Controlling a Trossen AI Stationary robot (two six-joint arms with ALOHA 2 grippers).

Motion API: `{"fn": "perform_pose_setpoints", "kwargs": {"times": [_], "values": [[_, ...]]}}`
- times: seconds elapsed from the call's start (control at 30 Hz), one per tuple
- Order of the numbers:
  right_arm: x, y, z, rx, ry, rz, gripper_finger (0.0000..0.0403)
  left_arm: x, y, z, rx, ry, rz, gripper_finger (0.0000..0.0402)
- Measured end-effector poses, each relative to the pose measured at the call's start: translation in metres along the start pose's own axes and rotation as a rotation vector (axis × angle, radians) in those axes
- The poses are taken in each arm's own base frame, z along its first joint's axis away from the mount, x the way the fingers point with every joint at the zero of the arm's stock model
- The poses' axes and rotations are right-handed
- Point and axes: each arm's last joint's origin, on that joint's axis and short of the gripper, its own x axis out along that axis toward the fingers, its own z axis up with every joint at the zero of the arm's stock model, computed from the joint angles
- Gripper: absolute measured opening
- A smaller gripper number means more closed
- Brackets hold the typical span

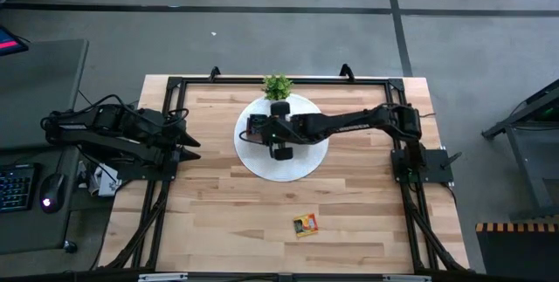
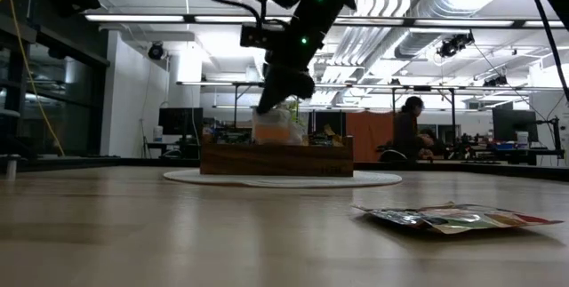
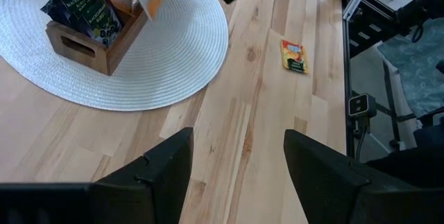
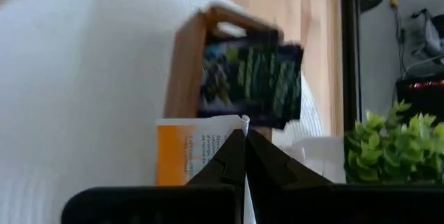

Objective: Pick & Place Tea
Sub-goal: Put the white orange tea bag into the middle section of the wooden organizer

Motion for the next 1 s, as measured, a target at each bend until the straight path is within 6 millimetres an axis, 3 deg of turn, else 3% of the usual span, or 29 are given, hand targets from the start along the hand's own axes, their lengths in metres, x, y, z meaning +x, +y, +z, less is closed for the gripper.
{"fn": "perform_pose_setpoints", "kwargs": {"times": [0.47,0.73,1.0], "values": [[0.015,-0.030,-0.017,0.000,0.056,-0.023,0.0000,0.000,0.000,0.000,0.000,0.001,0.000,0.0223],[0.036,-0.016,-0.020,-0.011,0.067,0.012,0.0000,0.000,0.000,0.000,0.001,0.001,0.000,0.0223],[0.037,-0.009,-0.017,-0.021,0.061,-0.004,0.0000,0.000,0.000,0.000,0.001,0.000,-0.001,0.0223]]}}
